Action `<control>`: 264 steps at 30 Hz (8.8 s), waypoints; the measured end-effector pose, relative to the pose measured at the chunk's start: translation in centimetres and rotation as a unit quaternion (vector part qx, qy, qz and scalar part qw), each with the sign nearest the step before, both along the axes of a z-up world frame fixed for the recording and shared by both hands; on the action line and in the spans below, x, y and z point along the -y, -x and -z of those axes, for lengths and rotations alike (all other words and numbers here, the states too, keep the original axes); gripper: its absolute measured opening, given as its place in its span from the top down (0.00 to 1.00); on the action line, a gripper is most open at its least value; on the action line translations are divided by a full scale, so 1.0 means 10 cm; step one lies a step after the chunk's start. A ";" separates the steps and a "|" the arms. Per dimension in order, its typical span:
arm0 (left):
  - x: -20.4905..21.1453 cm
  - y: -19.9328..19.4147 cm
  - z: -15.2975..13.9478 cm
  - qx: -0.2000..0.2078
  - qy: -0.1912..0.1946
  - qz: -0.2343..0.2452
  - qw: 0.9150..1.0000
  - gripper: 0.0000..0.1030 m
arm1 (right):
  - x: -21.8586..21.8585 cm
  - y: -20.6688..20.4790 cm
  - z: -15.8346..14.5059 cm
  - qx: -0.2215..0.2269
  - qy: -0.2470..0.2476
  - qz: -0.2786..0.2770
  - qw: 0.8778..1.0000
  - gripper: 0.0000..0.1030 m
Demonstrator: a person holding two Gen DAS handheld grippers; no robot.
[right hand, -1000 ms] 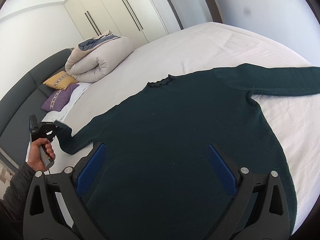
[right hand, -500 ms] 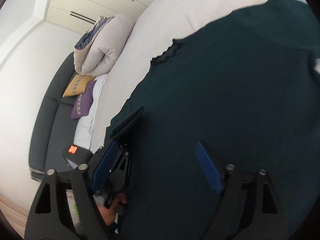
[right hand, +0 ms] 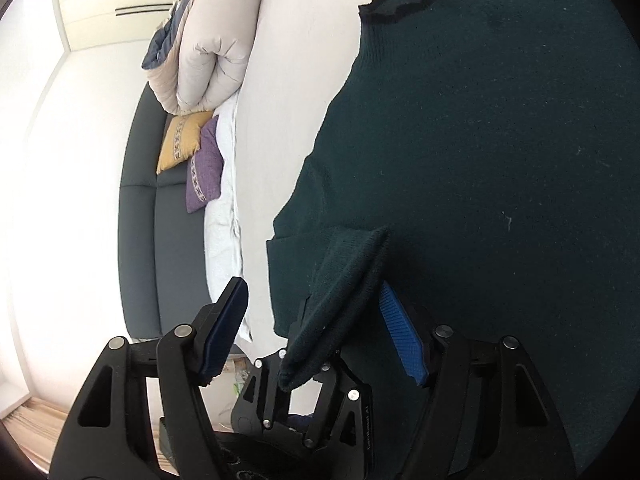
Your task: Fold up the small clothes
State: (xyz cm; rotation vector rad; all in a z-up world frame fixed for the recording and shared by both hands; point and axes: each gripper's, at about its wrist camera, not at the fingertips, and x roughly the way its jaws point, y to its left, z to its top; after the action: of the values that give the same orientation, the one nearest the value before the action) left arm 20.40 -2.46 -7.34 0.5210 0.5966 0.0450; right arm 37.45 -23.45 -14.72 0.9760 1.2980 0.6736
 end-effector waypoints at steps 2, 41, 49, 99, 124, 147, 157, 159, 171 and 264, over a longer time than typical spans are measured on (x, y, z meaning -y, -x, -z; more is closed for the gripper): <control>-0.04 0.00 -0.01 -0.003 0.011 -0.005 1.000 0.72 | -0.12 -0.10 0.03 0.009 0.020 -0.017 1.000 0.76; 0.16 0.37 0.19 -0.036 0.028 0.020 0.999 0.12 | 1.54 -0.39 -0.36 0.133 0.362 0.087 0.919 0.94; 0.11 0.35 0.20 -0.041 0.036 0.015 0.998 0.08 | 1.54 -0.31 -0.30 0.151 0.380 0.066 0.910 0.93; 0.01 0.32 0.24 -0.051 0.056 0.003 0.997 0.00 | 1.30 0.03 -0.39 0.147 0.222 0.059 0.962 0.81; -0.32 0.28 -0.45 -0.129 0.334 -0.022 0.933 0.00 | 5.77 2.58 -0.47 0.060 0.094 0.569 0.815 0.38; -0.25 -0.45 -0.21 -0.252 0.644 -0.012 0.722 0.00 | 1.93 0.81 -1.77 0.295 0.362 0.119 0.876 0.92; 0.10 -0.67 0.14 -0.322 0.680 -0.009 0.658 0.00 | 0.84 1.23 -0.90 0.277 0.391 0.027 0.877 0.91; 0.19 -0.71 0.20 -0.336 0.681 -0.009 0.651 0.00 | 1.00 1.19 -0.89 0.269 0.383 0.023 0.883 0.88; 0.65 -1.02 0.23 -0.373 0.599 -0.010 0.709 0.73 | 2.02 2.22 -0.74 0.197 0.211 0.101 0.952 0.32; -0.68 -0.65 -0.41 -0.166 0.601 0.046 0.780 0.10 | 4.84 2.37 -1.03 0.113 0.321 0.427 0.838 0.86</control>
State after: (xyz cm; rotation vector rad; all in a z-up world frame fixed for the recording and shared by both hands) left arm 26.90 4.39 -3.24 -0.7217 0.8110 -0.5157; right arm 13.78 -71.85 -4.39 0.7615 0.6648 -0.3339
